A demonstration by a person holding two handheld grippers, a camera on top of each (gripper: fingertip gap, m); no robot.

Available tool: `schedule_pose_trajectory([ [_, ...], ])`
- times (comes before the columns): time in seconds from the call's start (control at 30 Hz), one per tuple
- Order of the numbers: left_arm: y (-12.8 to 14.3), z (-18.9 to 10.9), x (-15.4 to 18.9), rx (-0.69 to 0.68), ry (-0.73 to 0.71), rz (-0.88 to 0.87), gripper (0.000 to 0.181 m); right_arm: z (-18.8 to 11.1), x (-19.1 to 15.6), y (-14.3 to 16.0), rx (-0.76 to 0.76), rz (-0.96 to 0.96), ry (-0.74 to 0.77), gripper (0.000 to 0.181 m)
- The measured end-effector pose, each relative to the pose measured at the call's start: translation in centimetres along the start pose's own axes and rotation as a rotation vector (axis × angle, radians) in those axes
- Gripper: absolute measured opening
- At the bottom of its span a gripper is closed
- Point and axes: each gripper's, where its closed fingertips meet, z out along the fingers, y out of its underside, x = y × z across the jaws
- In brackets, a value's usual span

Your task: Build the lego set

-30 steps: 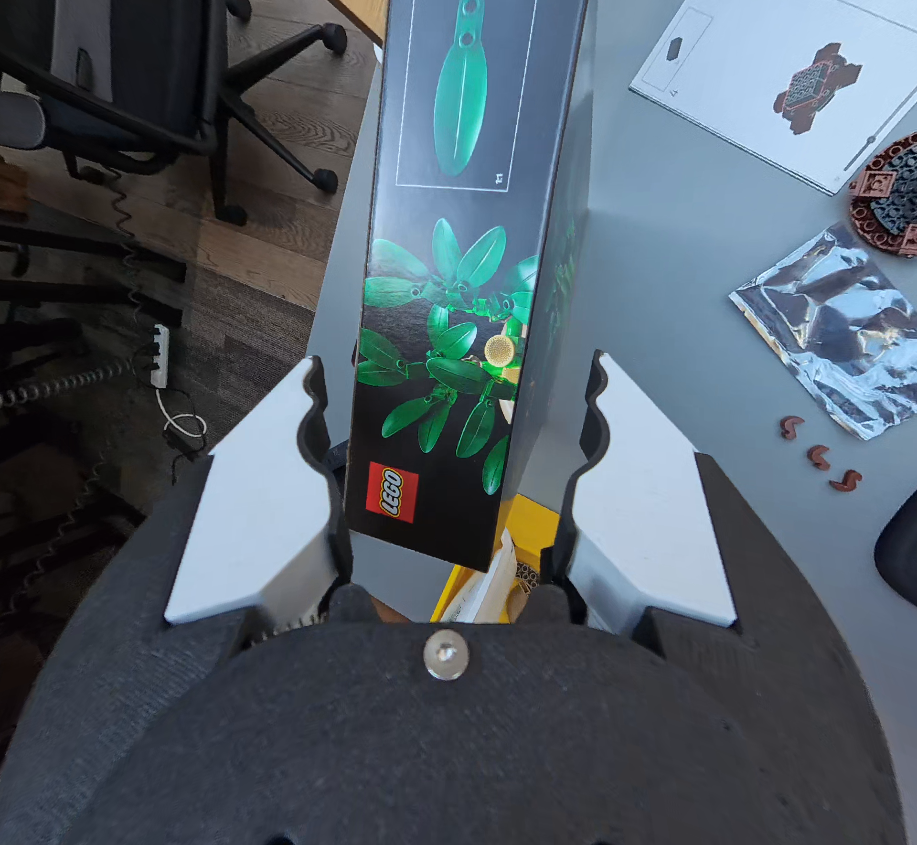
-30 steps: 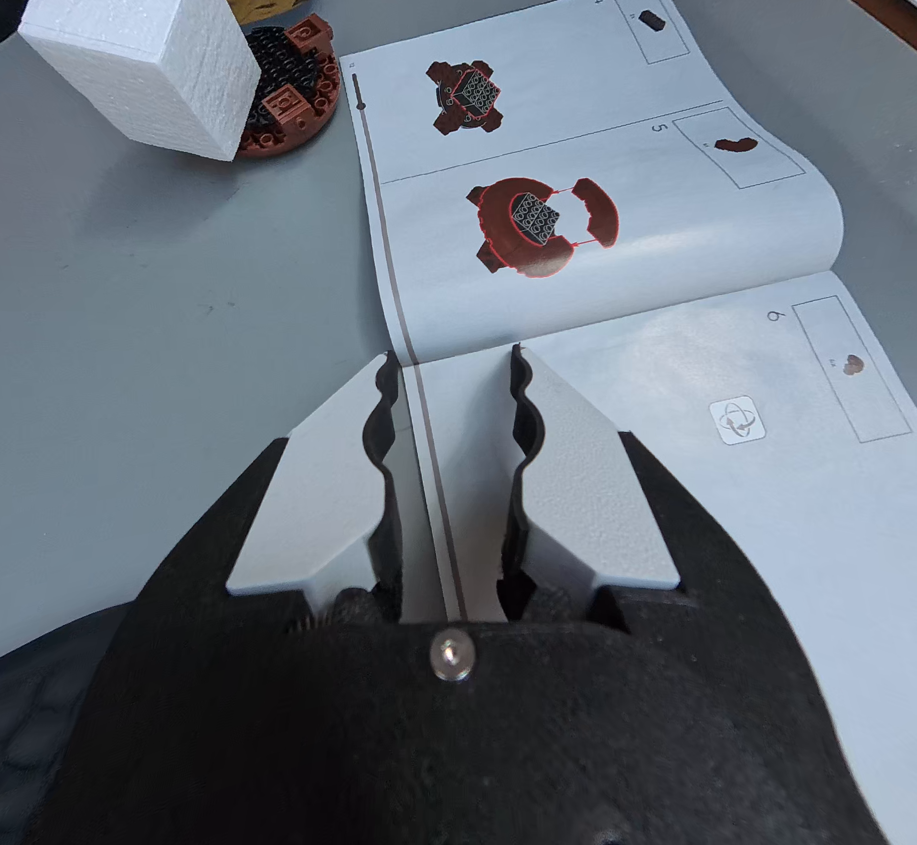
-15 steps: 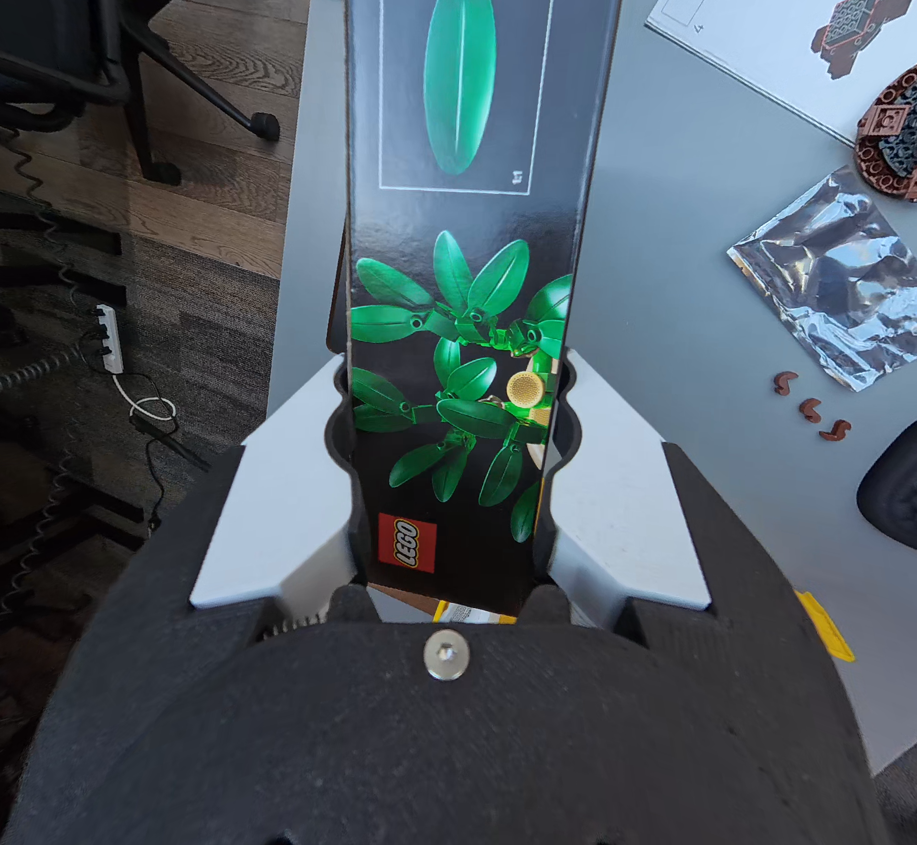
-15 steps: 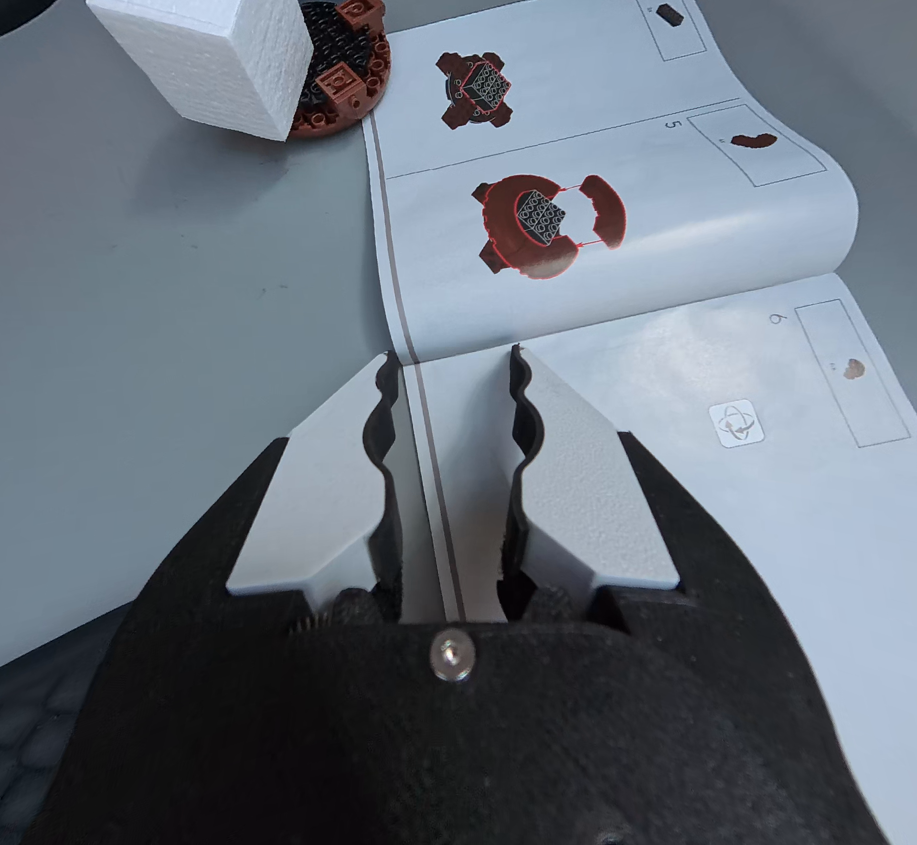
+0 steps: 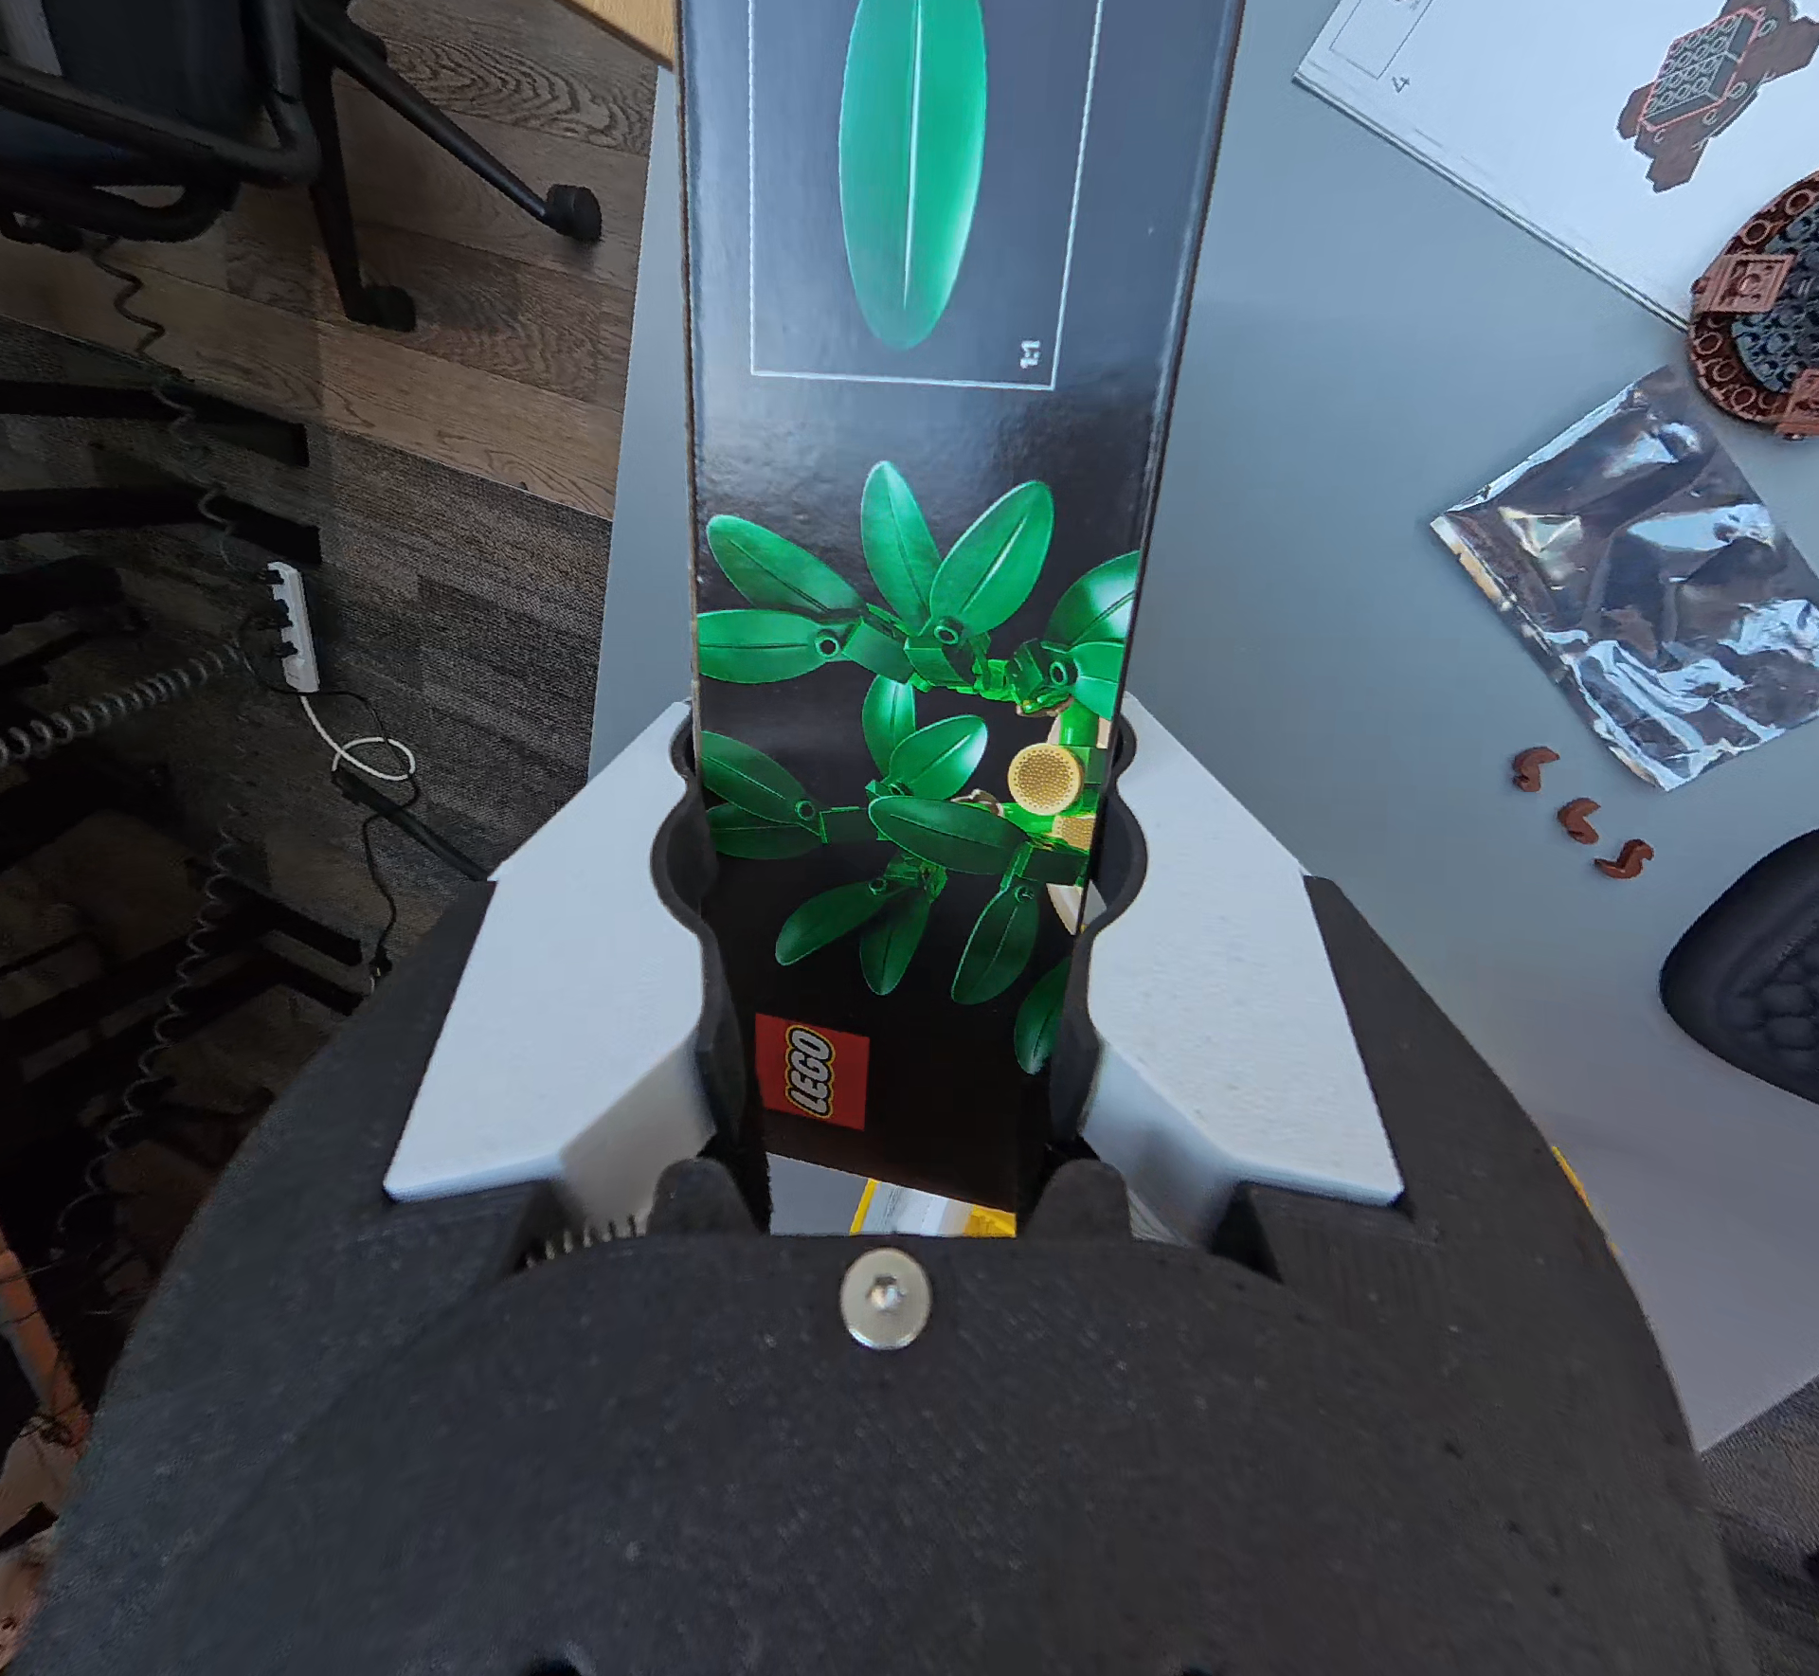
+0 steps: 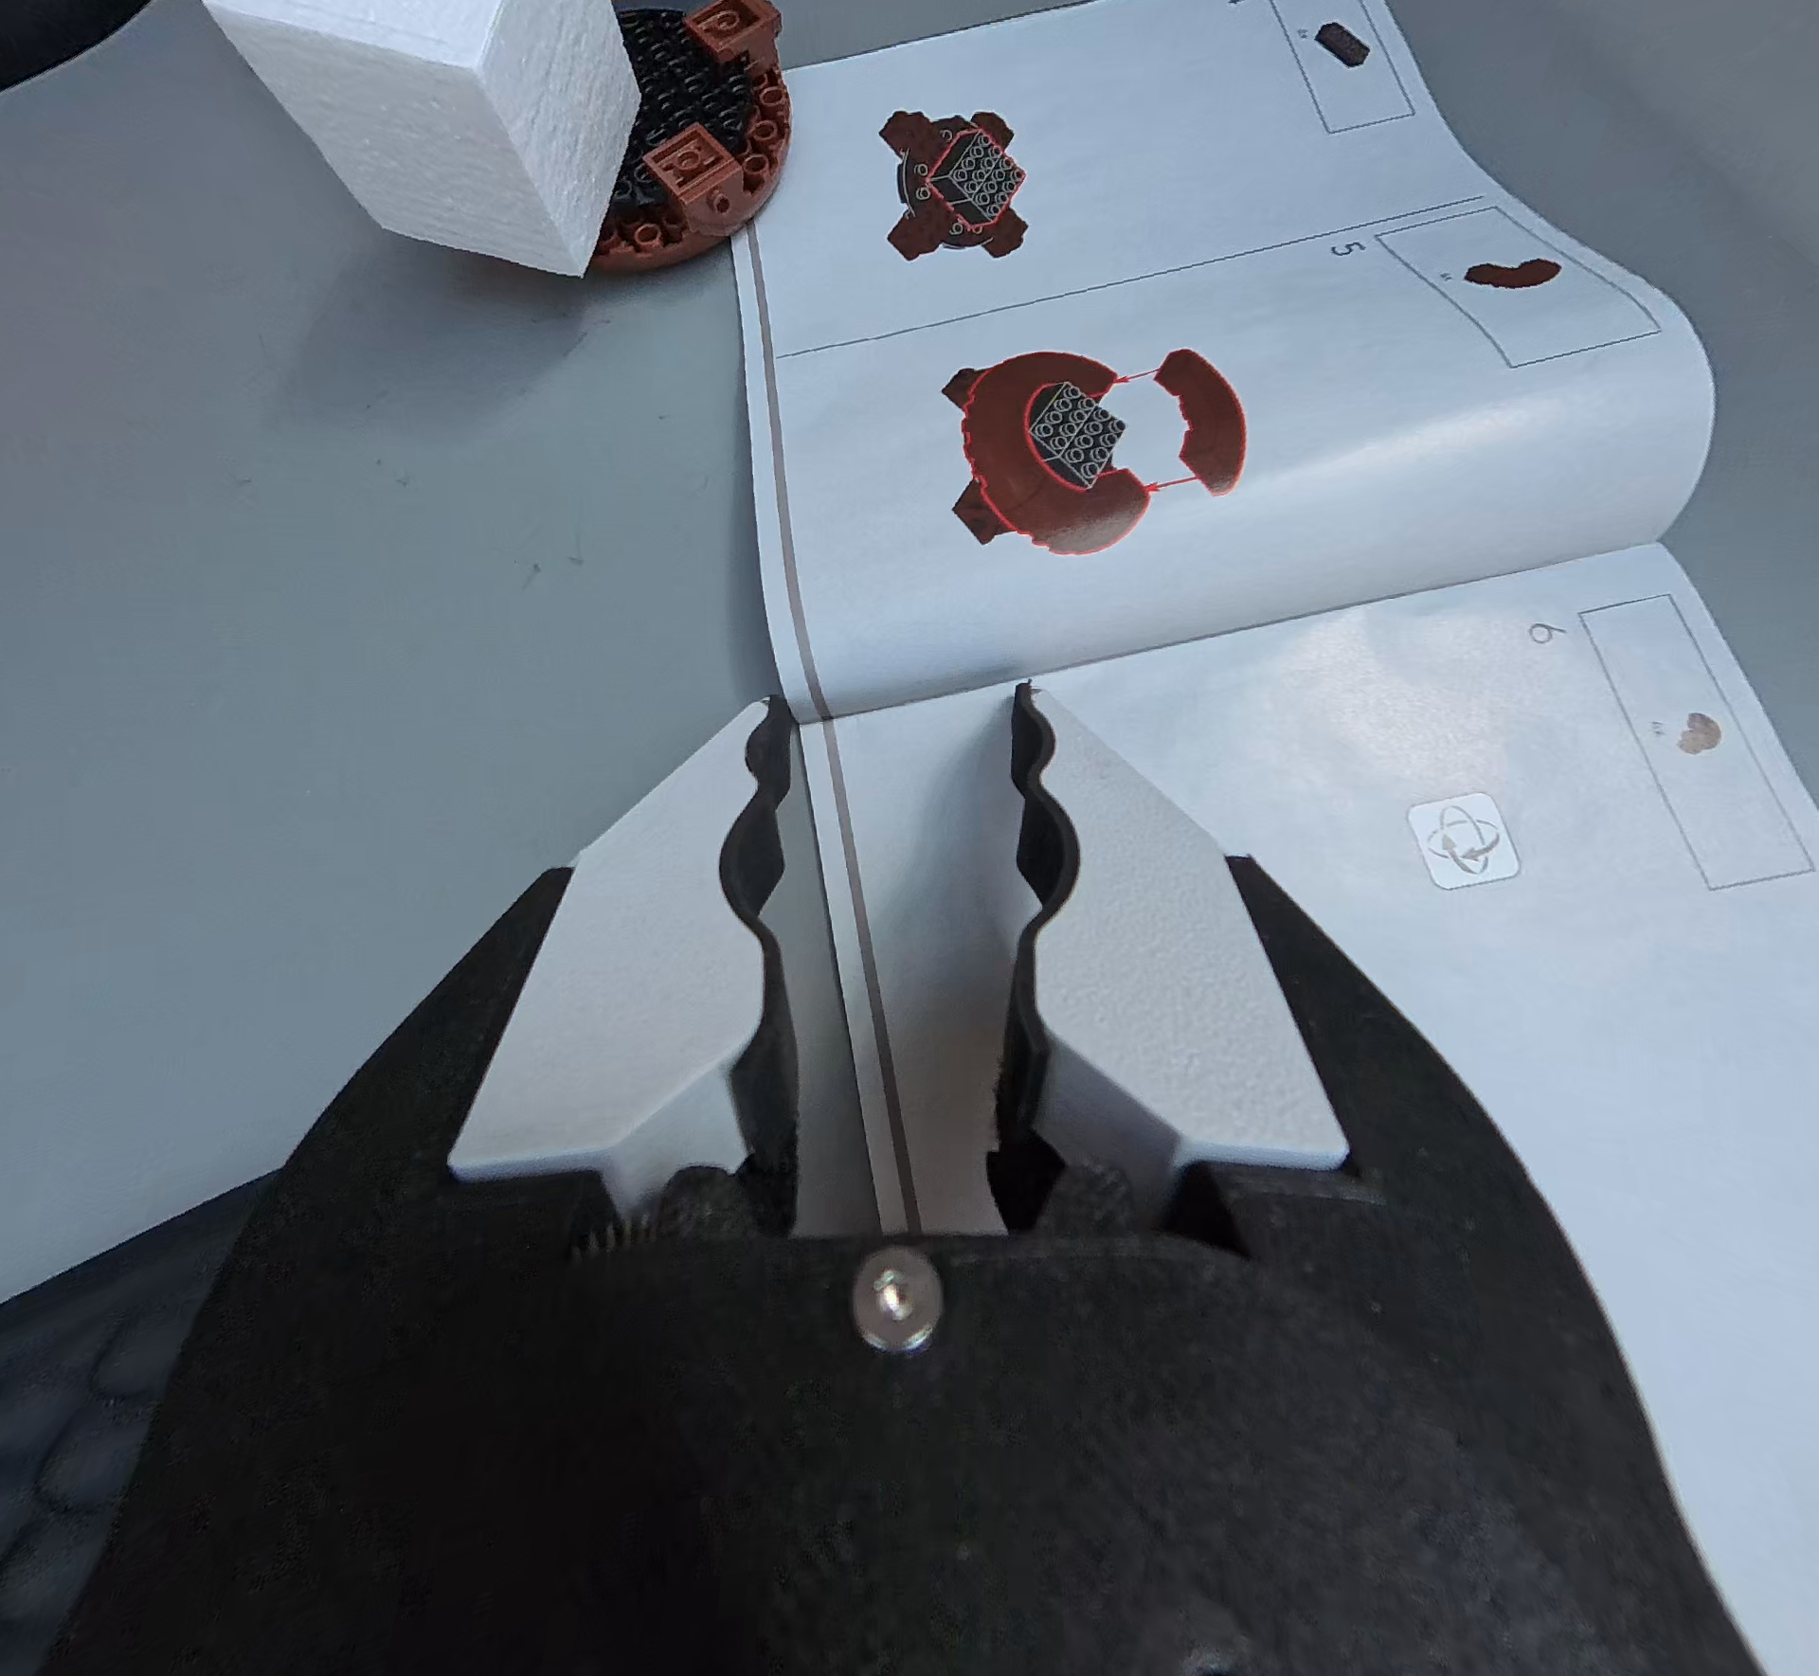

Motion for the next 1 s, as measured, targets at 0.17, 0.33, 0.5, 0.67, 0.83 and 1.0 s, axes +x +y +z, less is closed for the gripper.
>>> schedule_pose_trajectory([
  [0.17, -3.3, -4.0, 1.7, 0.002, -0.025, 0.086, 0.076, 0.0, -0.1, 0.1, 0.004, -0.012, 0.002, 0.045],
  [0.33, -12.2, -7.6, 5.5, 0.081, -0.011, 0.211, 0.076, 0.0, -0.1, 0.1, 0.004, -0.030, 0.006, 0.045],
  [0.5, -25.0, -6.7, 10.3, 0.184, 0.031, 0.359, 0.076, 0.0, -0.1, 0.2, 0.018, -0.106, 0.035, 0.046],
  [0.67, -35.0, -2.6, 14.9, 0.206, 0.109, 0.486, 0.077, 0.0, -0.1, 0.2, 0.020, -0.107, 0.035, 0.046],
  [0.83, -40.7, 2.2, 17.1, 0.192, 0.155, 0.565, 0.076, 0.0, -0.1, 0.3, 0.022, -0.114, 0.033, 0.046],
  [1.0, -42.8, 5.4, 16.4, 0.138, 0.174, 0.591, 0.077, 0.0, -0.2, 0.3, 0.022, -0.123, 0.040, 0.046],
])
